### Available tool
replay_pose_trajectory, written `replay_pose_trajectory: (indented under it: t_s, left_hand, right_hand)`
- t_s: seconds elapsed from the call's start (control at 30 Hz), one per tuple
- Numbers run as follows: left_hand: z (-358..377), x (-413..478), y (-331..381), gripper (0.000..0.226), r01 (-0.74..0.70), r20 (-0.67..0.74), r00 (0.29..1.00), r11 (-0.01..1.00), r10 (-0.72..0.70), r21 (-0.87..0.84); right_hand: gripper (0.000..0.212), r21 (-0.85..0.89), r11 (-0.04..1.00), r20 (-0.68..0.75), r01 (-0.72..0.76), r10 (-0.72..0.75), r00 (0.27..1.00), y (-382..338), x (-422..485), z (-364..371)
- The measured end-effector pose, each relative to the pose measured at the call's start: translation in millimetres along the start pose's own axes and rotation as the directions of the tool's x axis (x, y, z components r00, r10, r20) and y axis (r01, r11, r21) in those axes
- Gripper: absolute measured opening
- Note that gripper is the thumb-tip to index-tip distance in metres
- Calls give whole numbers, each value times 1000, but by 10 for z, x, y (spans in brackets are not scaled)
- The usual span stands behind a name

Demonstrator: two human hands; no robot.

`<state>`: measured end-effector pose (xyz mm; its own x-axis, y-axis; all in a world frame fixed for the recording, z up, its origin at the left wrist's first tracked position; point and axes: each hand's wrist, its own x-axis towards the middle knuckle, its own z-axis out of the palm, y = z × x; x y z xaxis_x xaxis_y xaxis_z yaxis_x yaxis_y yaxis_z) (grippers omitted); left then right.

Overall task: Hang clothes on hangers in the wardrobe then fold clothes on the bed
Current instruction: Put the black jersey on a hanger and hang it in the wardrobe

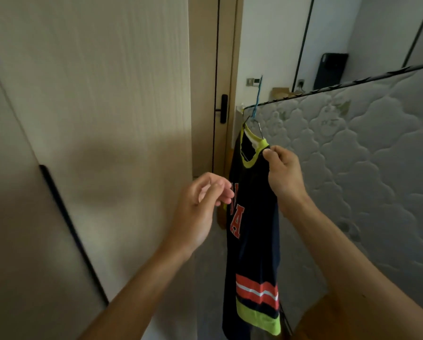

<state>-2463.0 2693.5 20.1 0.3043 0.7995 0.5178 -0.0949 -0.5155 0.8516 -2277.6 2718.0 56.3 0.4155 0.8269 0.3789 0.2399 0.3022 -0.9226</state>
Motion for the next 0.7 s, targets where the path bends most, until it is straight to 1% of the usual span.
replay_pose_trajectory:
  t_s: [0.1,0.17,0.3,0.47,0.53,0.6,0.7]
  left_hand:
    - [-52,496,-291,35,3,5,1000,1000,-3,16]
    - [-73,820,-456,29,34,12,999,999,-34,35]
    - [-45,1352,-709,24,20,12,1000,999,-20,34]
    - [66,1926,-1062,25,1,5,1000,1000,-1,23]
    - [130,2112,-1212,28,-3,-24,1000,1000,4,11]
    - [211,2315,-1390,31,12,-86,996,1000,-13,-10]
    - [319,2677,-1670,30,52,-197,979,998,-56,-23]
  right_hand:
    - [28,-35,999,12,-9,9,1000,189,573,208]
    - [25,-50,999,12,-2,2,1000,300,910,326]
    - [26,-74,997,32,28,-26,999,457,1469,476]
    - [30,-105,992,134,66,-51,990,719,2183,618]
    - [29,-120,990,180,77,-55,982,832,2484,683]
    - [29,-104,992,245,78,-51,968,952,2824,748]
    - [37,-22,998,375,57,-45,926,1111,3359,840]
